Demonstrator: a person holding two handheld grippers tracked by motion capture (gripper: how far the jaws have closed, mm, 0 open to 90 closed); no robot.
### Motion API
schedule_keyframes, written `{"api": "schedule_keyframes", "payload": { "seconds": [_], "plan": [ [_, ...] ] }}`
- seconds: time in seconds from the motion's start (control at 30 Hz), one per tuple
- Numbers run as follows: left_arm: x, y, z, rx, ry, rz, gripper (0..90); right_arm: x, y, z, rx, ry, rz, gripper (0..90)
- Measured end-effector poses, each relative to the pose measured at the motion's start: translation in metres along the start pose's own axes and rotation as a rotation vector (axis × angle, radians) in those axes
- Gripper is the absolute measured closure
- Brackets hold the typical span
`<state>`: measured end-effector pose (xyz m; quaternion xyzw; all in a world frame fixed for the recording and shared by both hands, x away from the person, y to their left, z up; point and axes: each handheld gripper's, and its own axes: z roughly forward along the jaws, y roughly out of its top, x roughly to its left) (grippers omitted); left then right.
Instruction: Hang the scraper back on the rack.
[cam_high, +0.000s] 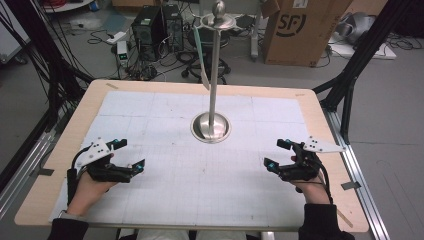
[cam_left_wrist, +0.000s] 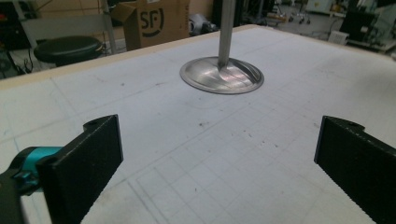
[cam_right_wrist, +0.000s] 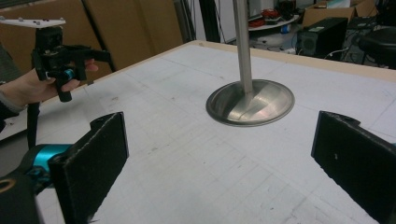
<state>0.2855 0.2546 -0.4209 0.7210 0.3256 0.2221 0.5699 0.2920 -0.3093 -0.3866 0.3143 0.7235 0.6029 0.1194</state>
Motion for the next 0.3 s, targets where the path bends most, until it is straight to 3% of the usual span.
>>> {"api": "schedule_keyframes", "payload": {
  "seconds": [0.07, 0.3],
  "plan": [
    [0.0030, -0.0019, -0.0026, -0.007, 0.023, -0.009, 1.7, -0.0008, -0.0001, 0.0007, -0.003, 0.000, 0.002, 2.6],
    [0.0012, 0.0036, -0.0009, -0.021, -0.007, 0.001, 1.7, -0.0026, -0.0001, 0.0017, -0.002, 0.001, 0.003, 2.7]
  ]
}}
